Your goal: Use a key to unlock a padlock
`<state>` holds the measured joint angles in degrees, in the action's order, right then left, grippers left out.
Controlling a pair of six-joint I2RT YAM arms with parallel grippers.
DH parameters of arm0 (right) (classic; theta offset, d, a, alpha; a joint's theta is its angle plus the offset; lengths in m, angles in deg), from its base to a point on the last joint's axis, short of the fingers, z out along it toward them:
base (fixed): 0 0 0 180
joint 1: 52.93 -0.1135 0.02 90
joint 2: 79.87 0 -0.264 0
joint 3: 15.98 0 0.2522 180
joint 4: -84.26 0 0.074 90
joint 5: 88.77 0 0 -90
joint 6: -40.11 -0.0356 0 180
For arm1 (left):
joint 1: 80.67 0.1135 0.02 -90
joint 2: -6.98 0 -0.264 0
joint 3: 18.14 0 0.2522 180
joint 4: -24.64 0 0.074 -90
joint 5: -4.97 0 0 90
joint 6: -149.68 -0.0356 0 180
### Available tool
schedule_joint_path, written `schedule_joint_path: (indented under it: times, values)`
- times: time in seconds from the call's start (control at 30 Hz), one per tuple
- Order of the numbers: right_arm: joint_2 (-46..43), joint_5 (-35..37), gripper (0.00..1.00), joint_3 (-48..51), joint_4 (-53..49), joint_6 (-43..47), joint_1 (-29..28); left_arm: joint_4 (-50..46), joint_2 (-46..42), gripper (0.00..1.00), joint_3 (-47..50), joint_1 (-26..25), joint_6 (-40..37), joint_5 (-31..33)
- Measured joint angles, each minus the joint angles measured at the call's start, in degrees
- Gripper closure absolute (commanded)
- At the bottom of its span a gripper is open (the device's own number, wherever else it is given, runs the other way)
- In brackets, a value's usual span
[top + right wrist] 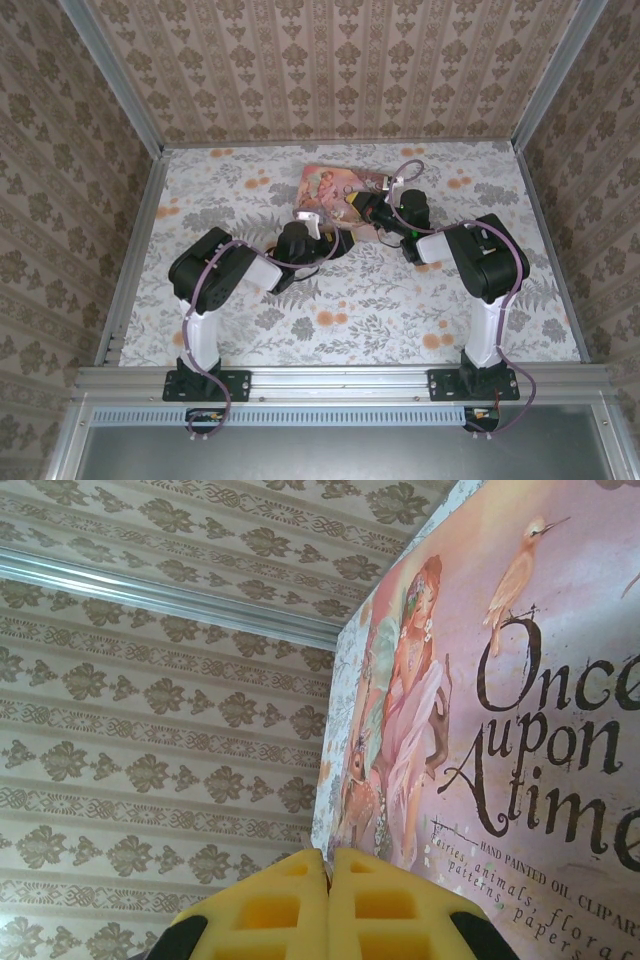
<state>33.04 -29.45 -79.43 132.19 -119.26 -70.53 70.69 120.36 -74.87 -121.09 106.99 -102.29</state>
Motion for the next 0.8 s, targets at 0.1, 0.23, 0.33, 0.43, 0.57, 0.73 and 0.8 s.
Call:
schedule_joint_path:
  times: [0.1,0.23,0.33,0.43,0.57,0.73,0.8]
  values:
    - [0.0,0.0,1.00,0.0,0.0,0.0,0.0,1.4,0.0,0.33,0.2,-0.1,0.7,0.6]
    - [0.0,0.0,1.00,0.0,0.2,0.0,0.0,1.4,0.0,0.33,0.2,-0.3,0.8,0.8]
    - [0.1,0.0,1.00,0.0,0.3,0.0,0.0,1.9,0.4,0.33,0.2,-0.3,1.1,1.2]
    - [0.1,0.0,1.00,0.0,0.5,0.0,0.0,3.3,1.7,0.34,0.2,-0.3,1.2,1.5]
    - [0.1,0.0,1.00,0.0,0.5,0.0,0.0,3.7,3.3,0.37,0.2,-0.4,1.7,1.9]
    - [0.1,0.0,1.00,0.0,0.5,0.0,0.0,4.2,4.2,0.40,0.2,-0.3,2.1,2.2]
    - [0.1,0.0,1.00,0.0,0.5,0.0,0.0,4.4,4.3,0.42,0.2,-0.3,2.2,2.3]
